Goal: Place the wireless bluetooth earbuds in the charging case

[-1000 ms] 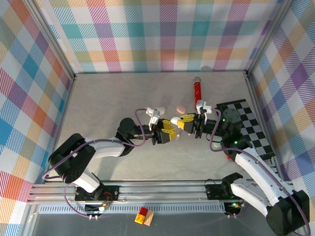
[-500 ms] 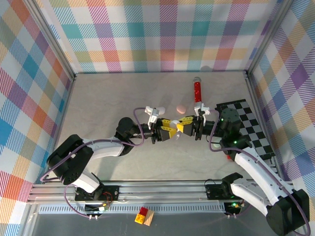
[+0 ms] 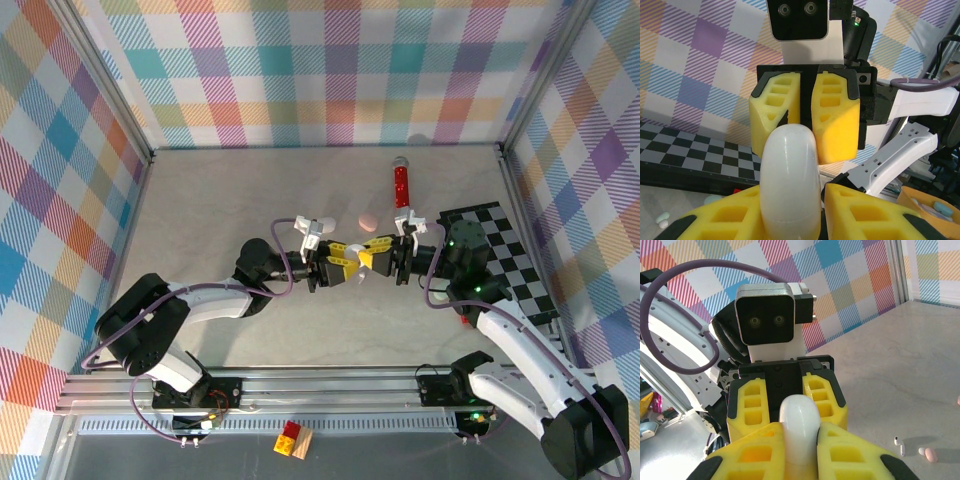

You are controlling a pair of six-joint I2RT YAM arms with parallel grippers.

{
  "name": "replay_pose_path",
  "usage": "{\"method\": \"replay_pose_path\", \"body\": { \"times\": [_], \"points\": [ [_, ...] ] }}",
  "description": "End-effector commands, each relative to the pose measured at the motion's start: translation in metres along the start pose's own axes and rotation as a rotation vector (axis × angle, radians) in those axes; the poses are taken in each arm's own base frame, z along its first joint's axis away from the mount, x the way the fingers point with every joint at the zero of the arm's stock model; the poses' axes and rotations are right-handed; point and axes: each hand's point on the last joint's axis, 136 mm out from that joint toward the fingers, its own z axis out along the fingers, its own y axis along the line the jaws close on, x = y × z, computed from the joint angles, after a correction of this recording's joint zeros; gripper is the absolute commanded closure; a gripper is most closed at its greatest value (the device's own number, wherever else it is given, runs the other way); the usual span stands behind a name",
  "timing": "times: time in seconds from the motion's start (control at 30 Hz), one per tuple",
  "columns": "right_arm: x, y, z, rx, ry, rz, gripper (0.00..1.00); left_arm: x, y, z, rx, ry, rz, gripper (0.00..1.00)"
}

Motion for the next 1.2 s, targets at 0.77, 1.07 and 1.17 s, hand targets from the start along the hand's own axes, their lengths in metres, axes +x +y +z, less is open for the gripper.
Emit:
{"method": "replay_pose_path", "body": {
  "times": [0.77, 1.07, 1.17],
  "points": [
    [-0.003, -0.042, -0.003, 0.236, 0.025, 0.043, 0.49, -0.014, -0.010, 0.003, 0.059, -0.023, 0.111, 0.89],
    [-0.010, -0.056, -0.005, 0.325, 0.026, 0.090, 0.35, -0.004, -0.006, 0.003, 0.056, -0.001, 0.163, 0.89],
    [-0.016, -0.047, -0.007, 0.296, 0.005, 0.077, 0.31, -0.002, -0.003, 0.002, 0.038, 0.003, 0.176, 0.89]
  ]
}}
